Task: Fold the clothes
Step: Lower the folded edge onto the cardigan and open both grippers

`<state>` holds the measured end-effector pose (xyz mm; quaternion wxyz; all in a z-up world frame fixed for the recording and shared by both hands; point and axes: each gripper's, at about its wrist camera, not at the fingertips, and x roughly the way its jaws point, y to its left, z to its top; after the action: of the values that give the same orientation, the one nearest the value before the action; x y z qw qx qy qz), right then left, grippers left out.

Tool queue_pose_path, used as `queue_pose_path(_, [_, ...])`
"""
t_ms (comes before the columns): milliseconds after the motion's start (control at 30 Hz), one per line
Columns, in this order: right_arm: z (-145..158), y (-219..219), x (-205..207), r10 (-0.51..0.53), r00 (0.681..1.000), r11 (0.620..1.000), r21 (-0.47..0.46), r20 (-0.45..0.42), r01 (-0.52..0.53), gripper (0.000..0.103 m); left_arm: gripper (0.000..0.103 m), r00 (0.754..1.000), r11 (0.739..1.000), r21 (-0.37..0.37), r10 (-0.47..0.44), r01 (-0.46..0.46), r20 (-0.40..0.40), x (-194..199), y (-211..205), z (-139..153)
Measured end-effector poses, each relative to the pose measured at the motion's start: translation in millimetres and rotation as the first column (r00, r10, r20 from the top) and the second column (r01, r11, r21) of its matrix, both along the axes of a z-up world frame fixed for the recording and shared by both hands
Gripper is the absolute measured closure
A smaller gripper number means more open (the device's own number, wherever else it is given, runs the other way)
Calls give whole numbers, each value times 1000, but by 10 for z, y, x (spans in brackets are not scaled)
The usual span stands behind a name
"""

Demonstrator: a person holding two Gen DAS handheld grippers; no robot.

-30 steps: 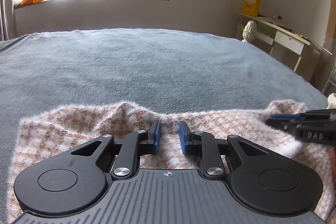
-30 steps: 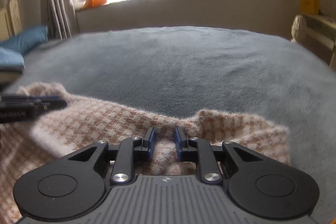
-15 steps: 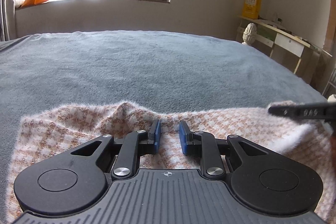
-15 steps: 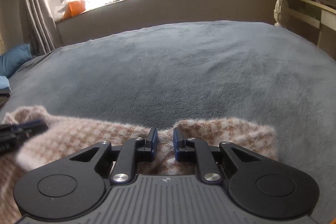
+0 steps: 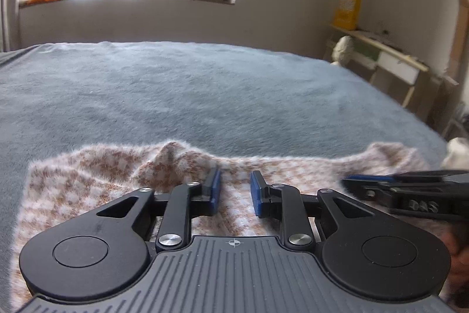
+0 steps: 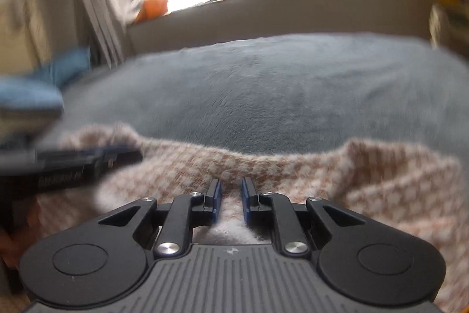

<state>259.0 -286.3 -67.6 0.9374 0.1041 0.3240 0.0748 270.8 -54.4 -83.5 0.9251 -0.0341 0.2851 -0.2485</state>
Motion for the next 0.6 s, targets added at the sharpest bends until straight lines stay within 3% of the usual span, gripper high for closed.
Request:
queue_pose_path(100, [-27,-3,-24,1,1000,1000,6,6,-1,88,76,995,996,14,-85,84,59,-230,25,89])
queue_pose_path(267, [-17,-12,-56,-3,1000,1000,-13,12,3,88,75,979,961,250,-157,121,129,-464,-193,-134])
queue_pose_path(433, [275,203,-242,28,997,997,-76,67,-23,86,74,986,973,202,-134,111,101,-414,-132,-133])
queue_pose_path(533, [207,407,-362,115,991,978,-185,73,-100,85,74,987,974,203,-126,105,95,-417,-135,-154])
queue_pose_path(600, [7,440,-435,132,986,969,-224,98,-108,85,74,988,974,201,-122,101,96,-428,-134,-155])
